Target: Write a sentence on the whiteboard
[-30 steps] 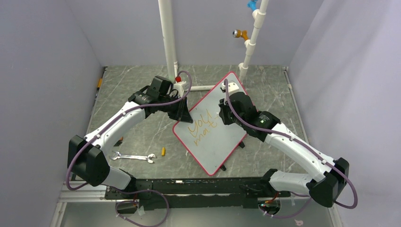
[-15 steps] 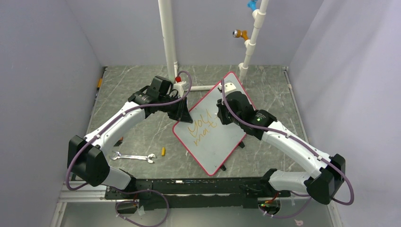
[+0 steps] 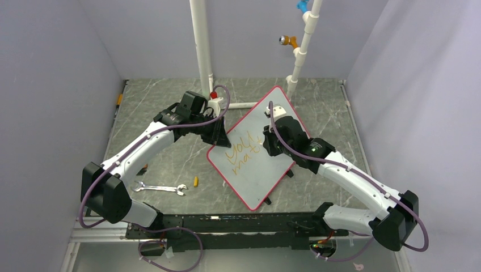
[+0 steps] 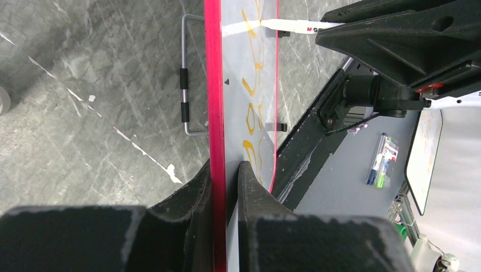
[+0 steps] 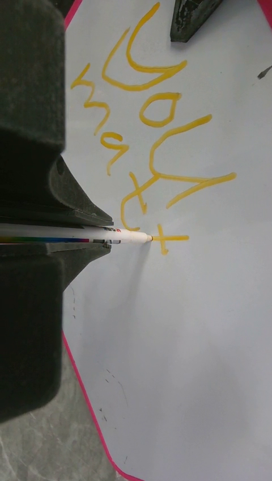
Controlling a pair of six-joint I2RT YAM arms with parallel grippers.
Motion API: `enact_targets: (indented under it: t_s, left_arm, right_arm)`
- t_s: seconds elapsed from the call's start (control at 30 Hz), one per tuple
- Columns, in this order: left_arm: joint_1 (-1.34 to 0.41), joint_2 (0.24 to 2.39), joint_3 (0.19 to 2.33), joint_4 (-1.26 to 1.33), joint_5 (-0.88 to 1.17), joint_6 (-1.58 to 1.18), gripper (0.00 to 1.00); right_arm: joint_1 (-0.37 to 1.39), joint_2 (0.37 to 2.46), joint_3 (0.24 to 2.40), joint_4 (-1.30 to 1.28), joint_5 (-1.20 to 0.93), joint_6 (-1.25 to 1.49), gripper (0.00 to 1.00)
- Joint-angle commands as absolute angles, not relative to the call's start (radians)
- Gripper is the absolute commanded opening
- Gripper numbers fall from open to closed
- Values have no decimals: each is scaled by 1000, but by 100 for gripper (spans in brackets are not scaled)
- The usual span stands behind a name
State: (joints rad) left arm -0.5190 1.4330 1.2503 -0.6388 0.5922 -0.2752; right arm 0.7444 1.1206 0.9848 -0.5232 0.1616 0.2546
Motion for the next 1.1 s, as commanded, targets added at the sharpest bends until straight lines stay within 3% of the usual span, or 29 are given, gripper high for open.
enact_targets:
  t_s: [0.0, 0.7, 1.07]
  left_arm:
    - [-499, 1382, 1273, -588, 440, -181, 0]
    - [-500, 1377, 1274, -593, 436, -178, 0]
    - [-500, 1377, 1276, -596, 423, -175, 0]
  right_arm:
    - [742, 1108, 951, -530, 126, 274, 0]
    - [740, 1167, 1028, -557, 245, 250, 0]
    - [740, 1061, 1116, -616, 263, 256, 0]
